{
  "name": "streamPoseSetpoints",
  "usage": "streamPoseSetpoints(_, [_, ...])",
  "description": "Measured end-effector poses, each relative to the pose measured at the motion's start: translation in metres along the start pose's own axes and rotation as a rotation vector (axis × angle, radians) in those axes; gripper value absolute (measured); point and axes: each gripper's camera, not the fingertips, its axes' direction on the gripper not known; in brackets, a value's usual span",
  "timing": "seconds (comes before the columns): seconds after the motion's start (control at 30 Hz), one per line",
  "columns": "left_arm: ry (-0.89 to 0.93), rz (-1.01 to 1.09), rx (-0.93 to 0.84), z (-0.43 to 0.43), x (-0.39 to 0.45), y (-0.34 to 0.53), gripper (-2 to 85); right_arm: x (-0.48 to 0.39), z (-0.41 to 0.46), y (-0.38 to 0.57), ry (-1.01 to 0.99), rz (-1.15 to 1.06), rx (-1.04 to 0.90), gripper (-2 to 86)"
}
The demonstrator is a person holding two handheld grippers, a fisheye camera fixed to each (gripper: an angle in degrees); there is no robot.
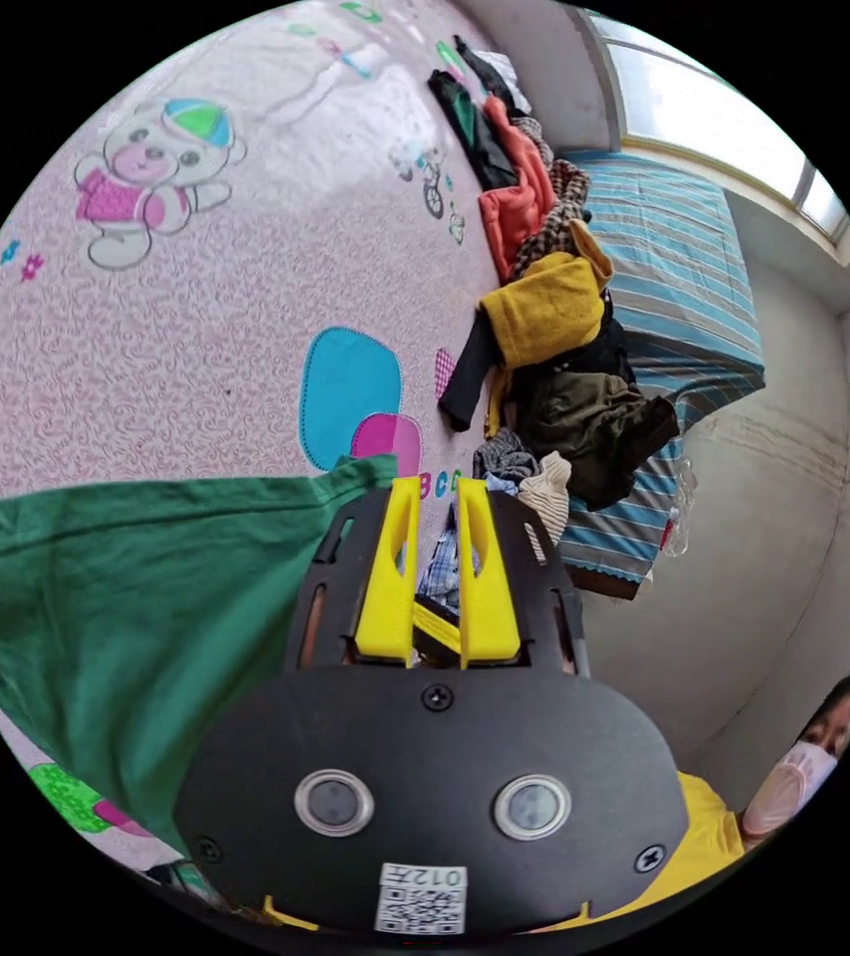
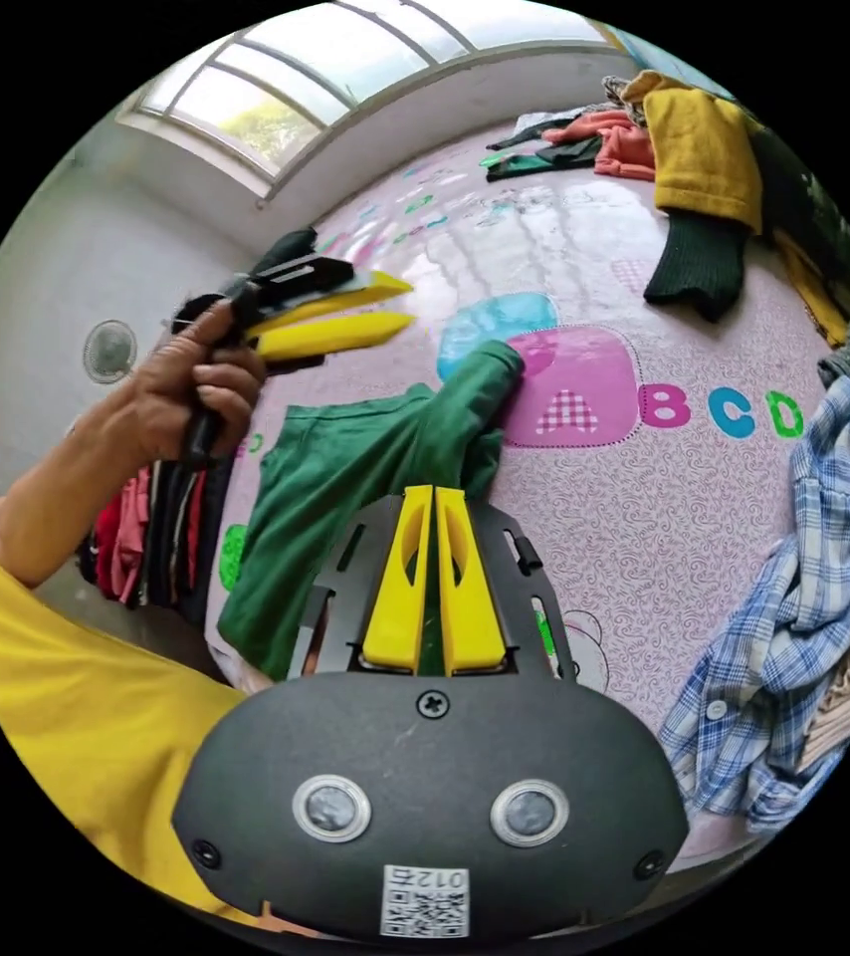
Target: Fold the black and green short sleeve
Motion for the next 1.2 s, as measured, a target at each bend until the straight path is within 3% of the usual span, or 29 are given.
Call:
streamPoseSetpoints(0.1, [-0.058, 0.038, 0.004, -0.030, 0.003, 0.014, 3.8, 0.018, 0.008, -0.015, 0.074, 0.115, -0.018, 1.2])
streamPoseSetpoints(0.23, [-0.304, 0.063, 0.066, -0.094, -0.012, 0.053, 4.2, 0.030, -0.024, -0.025, 0.036, 0.144, 0.054, 1.8])
streamPoseSetpoints(0.33, [-0.493, 0.022, 0.129, -0.138, -0.034, 0.081, 5.2, 0.056, -0.034, -0.036, -0.107, 0.236, 0.066, 3.4])
streamPoseSetpoints(0.53, [-0.550, 0.016, 0.062, -0.162, -0.057, 0.091, 8.2, 0.085, -0.006, -0.085, -0.194, 0.308, -0.054, 7.4])
streamPoseSetpoints(0.83, [-0.703, 0.111, -0.141, -0.139, -0.057, 0.074, 3.8, 0.060, 0.003, -0.126, -0.167, 0.128, -0.146, 1.2])
streamPoseSetpoints(1.03, [-0.676, 0.174, -0.073, -0.206, -0.048, 0.097, 0.8, 0.056, -0.007, -0.144, -0.181, 0.008, -0.148, 0.4])
streamPoseSetpoints(1.1, [-0.578, 0.185, -0.052, -0.216, -0.062, 0.097, 0.7, 0.057, 0.008, -0.147, -0.172, -0.007, -0.172, 0.4])
streamPoseSetpoints(1.2, [-0.569, 0.101, -0.141, -0.214, -0.091, 0.093, 0.9, 0.052, 0.038, -0.150, -0.082, -0.033, -0.231, 0.4])
